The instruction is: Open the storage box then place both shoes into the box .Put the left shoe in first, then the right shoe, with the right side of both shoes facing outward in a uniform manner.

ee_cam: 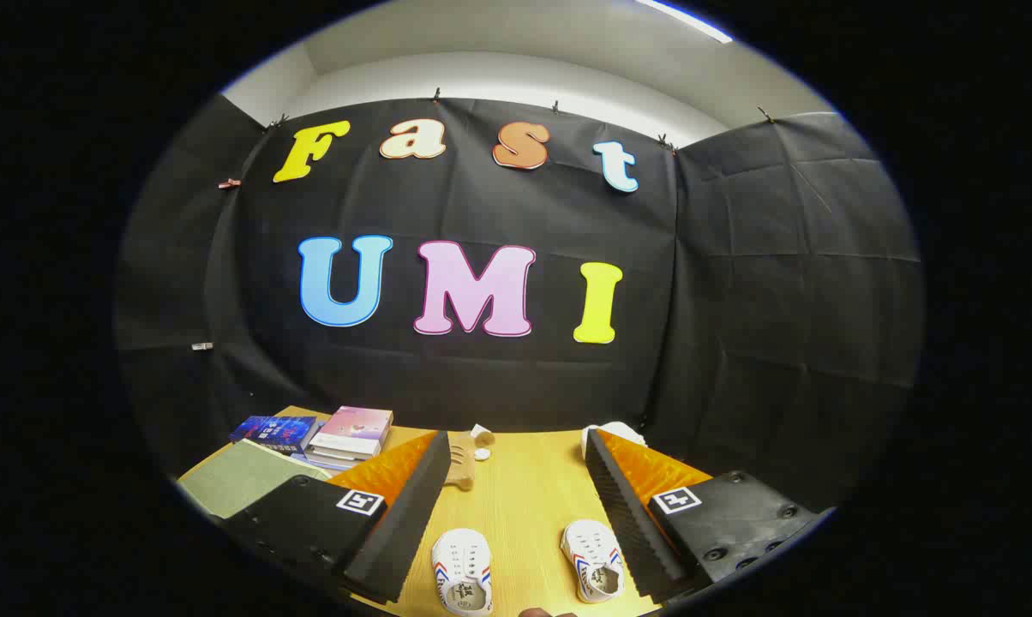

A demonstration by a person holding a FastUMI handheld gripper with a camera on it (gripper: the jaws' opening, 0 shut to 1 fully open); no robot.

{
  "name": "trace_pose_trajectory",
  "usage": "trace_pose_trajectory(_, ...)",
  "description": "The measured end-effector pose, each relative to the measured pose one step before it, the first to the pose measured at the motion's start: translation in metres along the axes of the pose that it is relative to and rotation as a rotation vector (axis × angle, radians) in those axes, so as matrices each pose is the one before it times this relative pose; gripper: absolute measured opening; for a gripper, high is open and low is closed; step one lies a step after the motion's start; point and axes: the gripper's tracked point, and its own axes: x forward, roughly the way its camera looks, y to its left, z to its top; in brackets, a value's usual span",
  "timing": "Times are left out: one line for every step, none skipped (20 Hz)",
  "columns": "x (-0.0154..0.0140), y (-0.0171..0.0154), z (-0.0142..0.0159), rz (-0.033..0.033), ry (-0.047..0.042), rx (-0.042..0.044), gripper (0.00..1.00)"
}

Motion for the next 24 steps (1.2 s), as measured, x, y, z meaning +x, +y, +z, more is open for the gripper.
trace_pose_trajectory(-0.00043, -0.00060, -0.00038, -0.00033, 0.00310, 0.00200, 0.97)
trace_pose_trajectory(0.00007, -0.00068, -0.00077, -0.00177, 0.00221, 0.00056, 0.97)
trace_pose_trajectory(0.00036, -0.00053, 0.00046, -0.00108, 0.00018, -0.00010, 0.97)
trace_pose_trajectory(-0.00084, -0.00025, -0.00079, -0.00026, 0.00044, 0.00001, 0.97)
trace_pose_trajectory(-0.00040, 0.00060, 0.00056, 0.00227, 0.00031, 0.00123, 0.97)
trace_pose_trajectory(0.00018, 0.00084, -0.00004, 0.00238, 0.00106, 0.00041, 0.97)
trace_pose_trajectory(0.00011, 0.00060, -0.00055, 0.00230, 0.00189, -0.00183, 0.97)
trace_pose_trajectory(-0.00070, 0.00099, -0.00110, 0.00254, 0.00266, -0.00303, 0.97)
trace_pose_trajectory(0.00069, 0.00087, -0.00089, 0.00381, 0.00592, -0.00407, 0.97)
trace_pose_trajectory(0.00045, 0.00061, -0.00441, 0.00417, 0.01464, -0.00176, 0.97)
trace_pose_trajectory(0.00101, -0.00013, -0.00468, -0.00098, 0.01858, 0.00344, 0.97)
trace_pose_trajectory(0.00113, -0.00153, -0.00426, -0.00293, 0.01766, 0.00866, 0.97)
trace_pose_trajectory(-0.00066, -0.00053, -0.00181, -0.00171, 0.00824, 0.00980, 0.97)
trace_pose_trajectory(0.00028, 0.00050, 0.00015, -0.00095, 0.00425, 0.00730, 0.97)
trace_pose_trajectory(0.00054, 0.00121, 0.00020, 0.00479, -0.00052, -0.00151, 0.97)
trace_pose_trajectory(0.00009, 0.00106, -0.00018, 0.00226, -0.00219, -0.00601, 0.98)
trace_pose_trajectory(0.00047, 0.00070, -0.00047, 0.00220, 0.00000, -0.00419, 0.98)
trace_pose_trajectory(-0.00055, 0.00066, -0.00310, 0.00615, 0.00498, 0.00292, 0.98)
trace_pose_trajectory(0.00117, 0.00213, -0.00338, 0.00696, 0.01103, 0.00830, 0.98)
trace_pose_trajectory(0.00005, 0.00312, -0.00481, 0.01174, 0.01636, 0.00778, 0.97)
trace_pose_trajectory(0.00194, 0.00312, -0.00464, 0.01637, 0.01675, 0.00728, 0.97)
trace_pose_trajectory(0.00153, 0.00419, -0.00549, 0.01892, 0.01754, 0.00753, 0.97)
trace_pose_trajectory(0.00244, 0.00408, -0.00509, 0.02260, 0.01861, 0.00867, 0.97)
trace_pose_trajectory(0.00262, 0.00404, -0.00734, 0.02626, 0.01948, 0.01231, 0.97)
